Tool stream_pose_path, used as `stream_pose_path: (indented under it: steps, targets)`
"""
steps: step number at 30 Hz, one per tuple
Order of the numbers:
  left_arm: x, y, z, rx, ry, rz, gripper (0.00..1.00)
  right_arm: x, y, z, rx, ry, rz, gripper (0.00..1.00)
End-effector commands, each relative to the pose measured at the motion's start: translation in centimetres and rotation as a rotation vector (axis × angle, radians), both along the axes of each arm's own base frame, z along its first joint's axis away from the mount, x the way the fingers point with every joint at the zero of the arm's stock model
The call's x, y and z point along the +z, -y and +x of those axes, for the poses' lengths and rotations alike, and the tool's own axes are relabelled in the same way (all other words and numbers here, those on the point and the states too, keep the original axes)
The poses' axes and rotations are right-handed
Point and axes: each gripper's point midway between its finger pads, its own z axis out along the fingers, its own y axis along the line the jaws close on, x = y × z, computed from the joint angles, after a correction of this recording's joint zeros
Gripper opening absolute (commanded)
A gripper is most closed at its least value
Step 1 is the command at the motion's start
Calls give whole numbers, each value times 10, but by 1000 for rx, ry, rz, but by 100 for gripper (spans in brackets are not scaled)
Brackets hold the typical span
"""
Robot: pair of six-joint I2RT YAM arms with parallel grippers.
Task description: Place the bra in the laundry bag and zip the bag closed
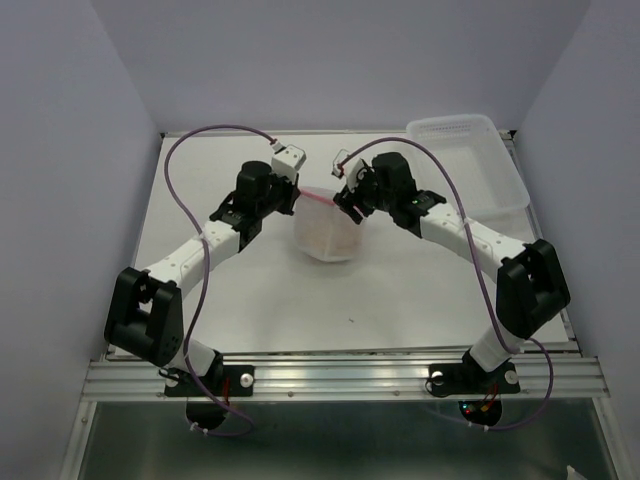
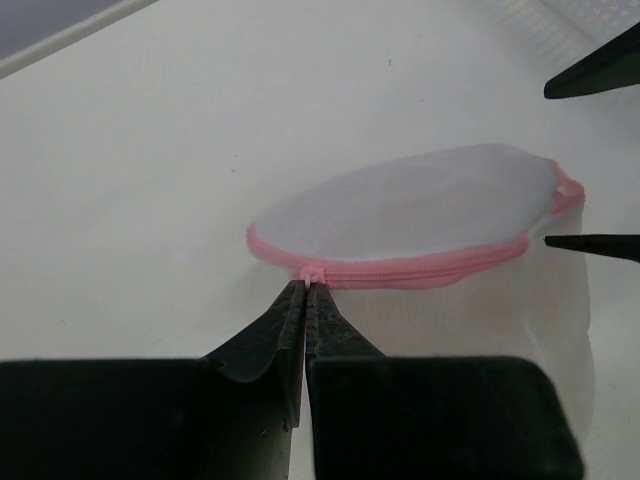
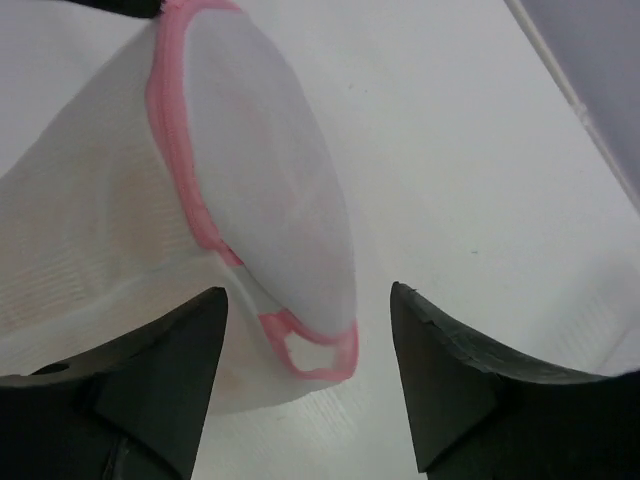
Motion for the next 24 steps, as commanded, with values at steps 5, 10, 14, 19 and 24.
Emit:
stream_pose_path:
  steps: [5,10,14,19,24]
  targets:
    - [40,0,6,37,57,-124,0,36,12,-11,24,66,29,100]
    - [49,12,1,26,44,-142,0,67,-1,-32,134,98,114,96]
    - [60,21,-6,28,36,-183,0,66,-24,-37,222,39,167,92]
    - [66,29,-10,85,-27,-224,0,59,-49,-32,244,8,174,84]
    - [65,40,-15,91,-75,-271,0,54,-62,-25,250,-9,185,80]
